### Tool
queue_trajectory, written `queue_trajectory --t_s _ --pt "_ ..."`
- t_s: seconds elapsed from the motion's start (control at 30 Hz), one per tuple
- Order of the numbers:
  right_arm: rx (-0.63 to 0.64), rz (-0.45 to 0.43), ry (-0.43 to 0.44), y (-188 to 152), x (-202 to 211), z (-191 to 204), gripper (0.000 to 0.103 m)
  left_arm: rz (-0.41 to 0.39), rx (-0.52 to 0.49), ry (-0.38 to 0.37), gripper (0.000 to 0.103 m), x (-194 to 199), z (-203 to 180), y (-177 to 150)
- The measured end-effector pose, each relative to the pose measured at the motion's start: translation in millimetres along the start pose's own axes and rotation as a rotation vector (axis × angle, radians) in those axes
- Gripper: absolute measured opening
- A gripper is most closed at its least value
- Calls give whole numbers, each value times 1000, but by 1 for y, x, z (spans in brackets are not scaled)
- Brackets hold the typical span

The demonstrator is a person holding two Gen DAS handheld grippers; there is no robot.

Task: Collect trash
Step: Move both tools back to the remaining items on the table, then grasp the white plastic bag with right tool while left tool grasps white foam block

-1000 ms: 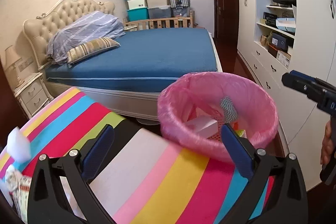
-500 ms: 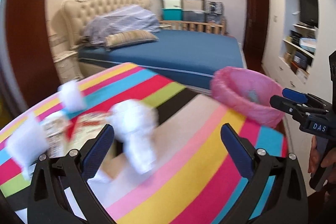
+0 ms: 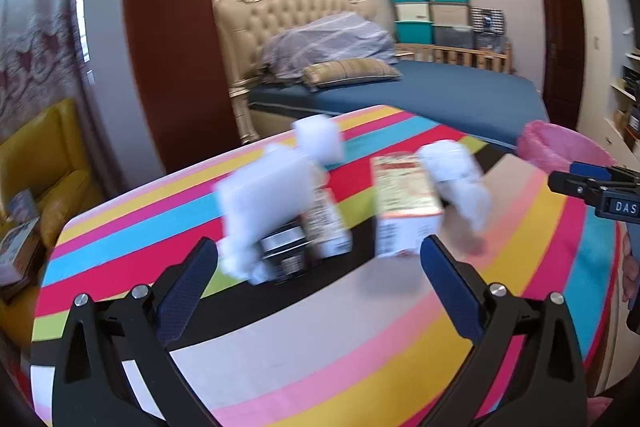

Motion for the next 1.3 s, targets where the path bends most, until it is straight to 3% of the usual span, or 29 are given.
queue_trajectory --t_s 0.33,0.63,0.9,1.17,1.23,1.3 --pt "59 36 31 7 -19 55 84 13 112 39 98 13 55 -21" --pt "59 78 3 23 -56 72 85 3 146 17 98 -4 79 -3" --pt "16 141 6 29 -86 74 85 -2 117 -13 98 -37 79 23" --pt "34 168 14 32 -107 84 85 36 93 -97 98 -78 70 34" --pt "33 182 16 31 -112 85 85 40 84 -110 91 -83 67 34" --pt "29 200 22 30 -115 86 85 51 74 -124 72 -87 61 33"
Point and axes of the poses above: each gripper's, at about its wrist camera, not at the fingertips, and x roughly against the way its jaws point, z to its left, y to its top, the point moved 9 cm from there along -x, roughly the way its jaws point, and after that the axes turned 15 degrees about -y, right-handed, at the moved point
